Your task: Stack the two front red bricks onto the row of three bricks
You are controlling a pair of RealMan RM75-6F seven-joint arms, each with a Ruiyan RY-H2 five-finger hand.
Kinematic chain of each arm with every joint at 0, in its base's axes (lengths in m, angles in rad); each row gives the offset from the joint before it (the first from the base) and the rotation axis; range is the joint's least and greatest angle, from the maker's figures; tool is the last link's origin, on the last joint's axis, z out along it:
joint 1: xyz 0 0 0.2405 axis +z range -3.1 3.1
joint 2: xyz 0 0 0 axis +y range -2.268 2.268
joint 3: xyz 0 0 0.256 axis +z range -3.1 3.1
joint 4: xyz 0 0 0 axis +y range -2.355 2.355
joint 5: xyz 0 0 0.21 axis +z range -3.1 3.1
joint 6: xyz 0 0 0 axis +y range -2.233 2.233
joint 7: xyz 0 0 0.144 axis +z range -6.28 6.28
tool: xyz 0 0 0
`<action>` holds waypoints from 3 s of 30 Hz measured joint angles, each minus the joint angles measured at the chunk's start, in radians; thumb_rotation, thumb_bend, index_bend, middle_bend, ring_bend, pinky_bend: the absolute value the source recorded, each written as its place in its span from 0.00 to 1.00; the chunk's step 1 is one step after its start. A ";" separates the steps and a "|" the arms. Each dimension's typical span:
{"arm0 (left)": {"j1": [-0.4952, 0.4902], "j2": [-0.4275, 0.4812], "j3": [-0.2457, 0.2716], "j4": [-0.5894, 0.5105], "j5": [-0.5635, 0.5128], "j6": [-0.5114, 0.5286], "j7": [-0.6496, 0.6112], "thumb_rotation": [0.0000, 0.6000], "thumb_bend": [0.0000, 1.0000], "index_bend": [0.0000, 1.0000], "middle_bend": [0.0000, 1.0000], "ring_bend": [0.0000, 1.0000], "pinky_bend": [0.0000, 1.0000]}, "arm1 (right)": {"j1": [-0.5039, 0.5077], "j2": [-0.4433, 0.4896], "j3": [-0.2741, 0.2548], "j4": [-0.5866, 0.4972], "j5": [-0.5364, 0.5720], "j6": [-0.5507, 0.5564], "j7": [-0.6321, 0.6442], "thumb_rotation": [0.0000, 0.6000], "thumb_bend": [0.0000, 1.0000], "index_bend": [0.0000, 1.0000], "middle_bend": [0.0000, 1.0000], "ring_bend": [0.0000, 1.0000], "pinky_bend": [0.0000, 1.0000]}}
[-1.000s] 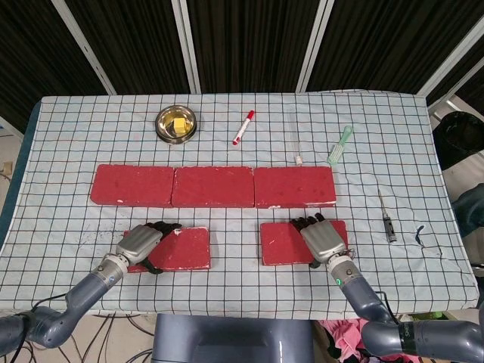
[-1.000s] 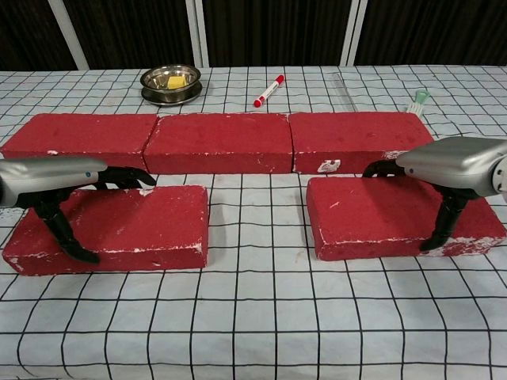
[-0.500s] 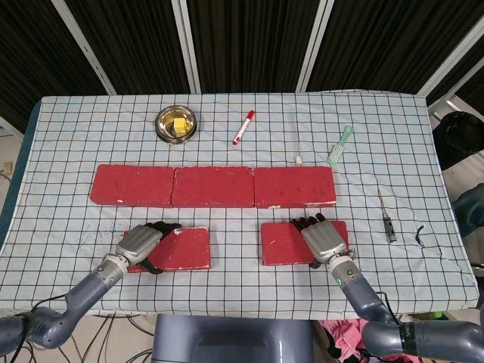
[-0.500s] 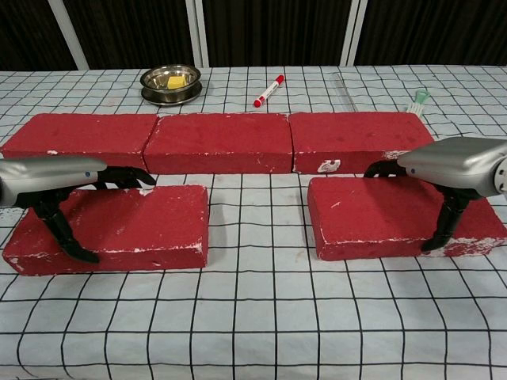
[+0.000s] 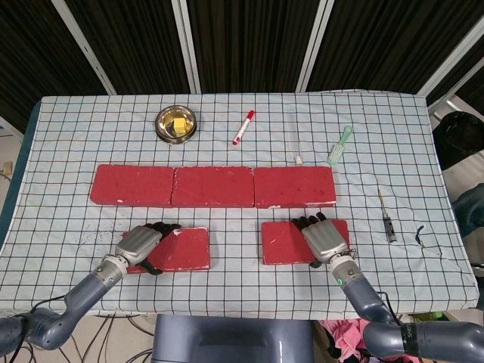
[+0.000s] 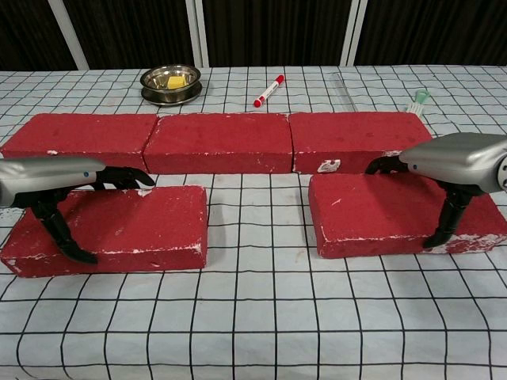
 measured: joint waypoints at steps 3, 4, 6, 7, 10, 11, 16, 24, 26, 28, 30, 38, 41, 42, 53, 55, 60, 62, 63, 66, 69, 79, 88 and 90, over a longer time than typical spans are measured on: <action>0.000 0.011 -0.003 -0.013 0.003 0.005 0.000 1.00 0.21 0.10 0.21 0.11 0.24 | 0.000 0.011 0.003 -0.013 -0.002 0.003 0.000 1.00 0.00 0.20 0.23 0.19 0.13; 0.000 0.017 -0.005 -0.021 0.004 0.008 0.000 1.00 0.21 0.10 0.21 0.11 0.24 | 0.000 0.016 0.005 -0.020 -0.003 0.005 0.001 1.00 0.00 0.20 0.23 0.19 0.13; 0.000 0.035 -0.011 -0.044 0.009 0.018 0.000 1.00 0.21 0.10 0.21 0.11 0.24 | 0.000 0.035 0.009 -0.040 -0.008 0.011 0.001 1.00 0.00 0.20 0.23 0.19 0.13; -0.001 0.046 -0.015 -0.056 0.011 0.022 0.000 1.00 0.21 0.10 0.21 0.11 0.24 | 0.000 0.046 0.012 -0.050 -0.011 0.015 0.001 1.00 0.00 0.20 0.23 0.19 0.13; -0.006 0.095 -0.034 -0.101 0.015 0.034 -0.001 1.00 0.21 0.10 0.21 0.11 0.24 | -0.001 0.091 0.022 -0.090 -0.021 0.034 0.003 1.00 0.00 0.20 0.23 0.19 0.13; -0.008 0.113 -0.040 -0.113 0.015 0.038 -0.001 1.00 0.21 0.10 0.21 0.11 0.24 | -0.002 0.115 0.027 -0.108 -0.024 0.041 0.005 1.00 0.00 0.20 0.23 0.19 0.13; -0.035 0.212 -0.089 -0.173 -0.015 0.038 0.003 1.00 0.21 0.10 0.21 0.11 0.23 | -0.003 0.232 0.052 -0.192 -0.022 0.050 0.024 1.00 0.00 0.20 0.23 0.19 0.13; -0.143 0.281 -0.159 -0.127 -0.113 -0.075 -0.006 1.00 0.21 0.10 0.21 0.11 0.23 | 0.069 0.389 0.136 -0.235 0.066 -0.065 0.082 1.00 0.00 0.20 0.23 0.19 0.13; -0.170 0.281 -0.167 -0.097 -0.134 -0.104 0.001 1.00 0.21 0.10 0.21 0.11 0.22 | 0.113 0.388 0.158 -0.198 0.118 -0.118 0.091 1.00 0.00 0.20 0.23 0.19 0.13; -0.194 0.277 -0.177 -0.059 -0.150 -0.130 0.000 1.00 0.21 0.10 0.21 0.11 0.22 | 0.141 0.383 0.171 -0.167 0.150 -0.151 0.096 1.00 0.00 0.20 0.23 0.19 0.13; -0.211 0.269 -0.188 -0.022 -0.159 -0.152 -0.012 1.00 0.21 0.10 0.21 0.11 0.22 | 0.180 0.368 0.188 -0.121 0.191 -0.194 0.106 1.00 0.00 0.20 0.23 0.19 0.13; -0.255 0.208 -0.220 0.172 -0.119 -0.224 -0.118 1.00 0.22 0.10 0.21 0.11 0.22 | 0.340 0.220 0.207 0.105 0.327 -0.305 0.120 1.00 0.00 0.20 0.23 0.19 0.13; -0.260 0.188 -0.226 0.231 -0.087 -0.234 -0.159 1.00 0.22 0.10 0.21 0.11 0.22 | 0.382 0.151 0.199 0.191 0.377 -0.326 0.117 1.00 0.00 0.20 0.23 0.19 0.13; -0.261 0.185 -0.228 0.243 -0.078 -0.234 -0.170 1.00 0.22 0.10 0.21 0.11 0.22 | 0.392 0.133 0.196 0.217 0.390 -0.333 0.116 1.00 0.00 0.20 0.23 0.19 0.13; -0.255 0.152 -0.205 0.323 0.017 -0.254 -0.261 1.00 0.22 0.10 0.21 0.10 0.21 | 0.485 -0.031 0.129 0.424 0.467 -0.400 0.114 1.00 0.00 0.20 0.23 0.19 0.13; -0.258 0.137 -0.201 0.343 0.036 -0.263 -0.282 1.00 0.22 0.10 0.21 0.10 0.21 | 0.490 -0.040 0.125 0.440 0.468 -0.403 0.121 1.00 0.00 0.20 0.23 0.19 0.13; -0.268 0.084 -0.191 0.416 0.102 -0.272 -0.353 1.00 0.21 0.10 0.21 0.10 0.20 | 0.499 -0.059 0.116 0.477 0.461 -0.404 0.142 1.00 0.00 0.20 0.23 0.19 0.13; -0.272 0.065 -0.188 0.445 0.126 -0.272 -0.391 1.00 0.20 0.10 0.21 0.10 0.20 | 0.502 -0.063 0.112 0.481 0.454 -0.402 0.144 1.00 0.00 0.20 0.23 0.19 0.13; -0.273 0.057 -0.186 0.457 0.136 -0.273 -0.408 1.00 0.19 0.10 0.20 0.10 0.20 | 0.504 -0.065 0.110 0.482 0.451 -0.401 0.144 1.00 0.00 0.20 0.23 0.19 0.13; -0.278 0.033 -0.177 0.499 0.174 -0.276 -0.468 1.00 0.17 0.10 0.20 0.10 0.20 | 0.512 -0.075 0.102 0.487 0.437 -0.395 0.137 1.00 0.00 0.20 0.24 0.19 0.13; -0.283 0.017 -0.165 0.526 0.211 -0.276 -0.524 1.00 0.15 0.10 0.20 0.10 0.20 | 0.517 -0.088 0.099 0.495 0.432 -0.401 0.140 1.00 0.00 0.20 0.24 0.19 0.13; -0.304 -0.016 -0.126 0.578 0.302 -0.266 -0.676 1.00 0.12 0.10 0.20 0.10 0.20 | 0.530 -0.122 0.094 0.549 0.419 -0.422 0.161 1.00 0.00 0.20 0.24 0.19 0.13; -0.348 -0.037 -0.087 0.617 0.370 -0.268 -0.756 1.00 0.10 0.10 0.20 0.08 0.19 | 0.536 -0.111 0.090 0.543 0.415 -0.420 0.168 1.00 0.00 0.20 0.24 0.19 0.13; -0.360 -0.042 -0.084 0.627 0.372 -0.270 -0.768 1.00 0.10 0.10 0.20 0.08 0.19 | 0.538 -0.106 0.090 0.535 0.415 -0.416 0.169 1.00 0.00 0.20 0.24 0.19 0.13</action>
